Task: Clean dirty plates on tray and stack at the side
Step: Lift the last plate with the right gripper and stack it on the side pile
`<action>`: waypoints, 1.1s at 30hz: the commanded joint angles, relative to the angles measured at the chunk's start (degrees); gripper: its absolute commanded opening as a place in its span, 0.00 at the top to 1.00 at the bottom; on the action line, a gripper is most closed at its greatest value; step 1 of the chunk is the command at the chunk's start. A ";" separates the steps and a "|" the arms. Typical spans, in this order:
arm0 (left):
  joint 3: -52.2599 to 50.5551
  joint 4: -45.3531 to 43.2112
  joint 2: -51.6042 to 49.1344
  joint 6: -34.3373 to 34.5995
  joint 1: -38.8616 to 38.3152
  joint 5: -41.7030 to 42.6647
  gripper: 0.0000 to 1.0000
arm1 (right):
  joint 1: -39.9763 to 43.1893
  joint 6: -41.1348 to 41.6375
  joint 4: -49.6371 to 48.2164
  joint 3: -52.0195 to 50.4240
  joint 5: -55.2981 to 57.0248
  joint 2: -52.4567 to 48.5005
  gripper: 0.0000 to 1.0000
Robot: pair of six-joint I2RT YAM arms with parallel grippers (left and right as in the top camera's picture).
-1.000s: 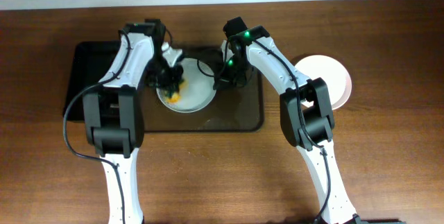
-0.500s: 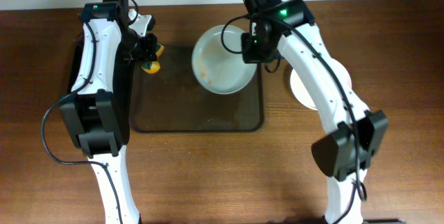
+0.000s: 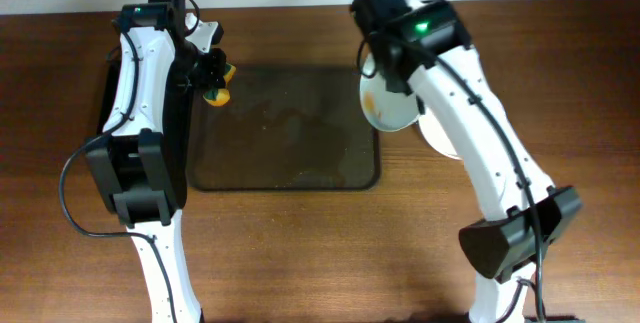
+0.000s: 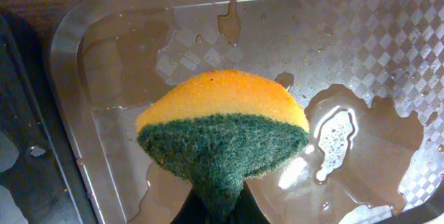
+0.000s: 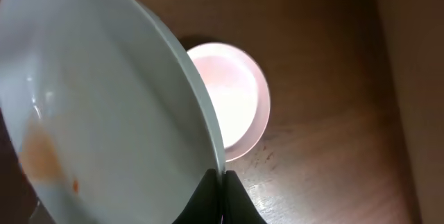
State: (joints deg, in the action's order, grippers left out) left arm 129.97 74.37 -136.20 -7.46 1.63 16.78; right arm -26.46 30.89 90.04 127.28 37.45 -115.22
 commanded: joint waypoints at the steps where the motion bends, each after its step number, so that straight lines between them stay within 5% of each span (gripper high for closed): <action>1: 0.98 0.04 0.13 0.72 -0.13 -0.24 1.00 | -4.26 5.55 1.66 0.13 13.25 1.55 0.96; 8: 0.94 -0.17 0.13 0.72 -0.13 -0.24 1.00 | -14.38 11.63 4.48 0.13 31.89 1.55 0.96; 20: 0.79 -0.39 0.13 0.72 -0.13 -0.26 1.00 | -21.75 15.23 3.98 0.13 43.23 1.49 0.96; 23: 0.76 -0.35 0.13 0.72 -0.11 -0.26 1.00 | -14.19 16.44 3.61 0.13 26.12 1.49 0.96; 28: 0.68 -0.61 0.13 0.72 -0.11 -0.26 0.99 | 6.64 3.32 1.97 0.13 -3.80 1.49 0.96; 33: 0.68 -0.61 0.13 0.72 -0.13 -0.24 0.99 | 23.41 -1.18 -0.46 -0.76 -10.99 -1.88 0.96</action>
State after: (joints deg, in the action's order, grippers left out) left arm 129.97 73.93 -136.20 -7.46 1.63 16.49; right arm -6.72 31.73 90.59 127.28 29.61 -115.44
